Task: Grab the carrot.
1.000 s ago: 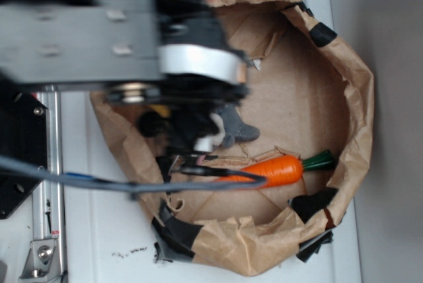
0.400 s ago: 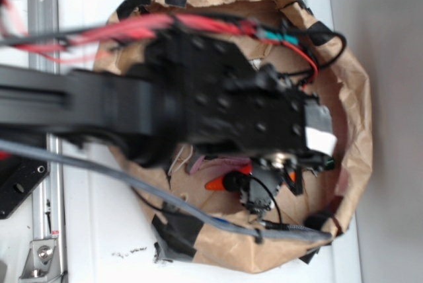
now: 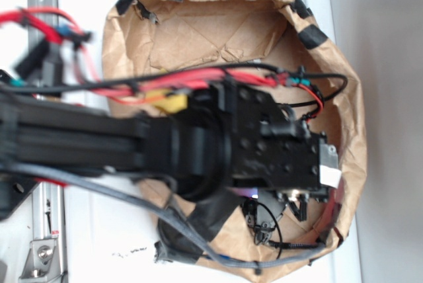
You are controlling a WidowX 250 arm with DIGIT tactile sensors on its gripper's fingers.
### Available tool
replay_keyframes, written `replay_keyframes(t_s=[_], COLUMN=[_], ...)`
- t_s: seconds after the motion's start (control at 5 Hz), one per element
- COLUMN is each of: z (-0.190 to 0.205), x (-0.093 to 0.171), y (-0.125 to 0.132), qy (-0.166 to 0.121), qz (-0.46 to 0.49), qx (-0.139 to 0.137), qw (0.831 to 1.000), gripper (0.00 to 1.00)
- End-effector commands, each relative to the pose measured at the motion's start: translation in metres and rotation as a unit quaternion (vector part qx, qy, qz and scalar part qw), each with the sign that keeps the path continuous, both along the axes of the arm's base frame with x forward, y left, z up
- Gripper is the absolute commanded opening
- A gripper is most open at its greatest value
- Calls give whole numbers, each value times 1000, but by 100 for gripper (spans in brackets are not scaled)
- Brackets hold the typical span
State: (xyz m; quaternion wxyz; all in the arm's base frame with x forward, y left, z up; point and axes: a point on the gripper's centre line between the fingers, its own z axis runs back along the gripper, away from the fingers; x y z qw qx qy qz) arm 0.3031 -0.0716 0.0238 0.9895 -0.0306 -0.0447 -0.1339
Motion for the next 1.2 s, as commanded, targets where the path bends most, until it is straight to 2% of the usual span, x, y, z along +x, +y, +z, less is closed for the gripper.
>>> replay_keyframes(t_s=[0.0, 0.2, 0.4, 0.6, 0.8, 1.0], z=[41, 81, 131, 158, 173, 160], x=[3, -6, -21, -31, -42, -46], y=[29, 57, 94, 85, 81, 79], qy=[-33, -47, -23, 0, -3, 9], qz=[22, 40, 81, 116, 132, 161], qx=[27, 18, 28, 18, 38, 52], qw=[999, 998, 996, 993, 991, 986], gripper=[0, 0, 0, 0, 0, 0])
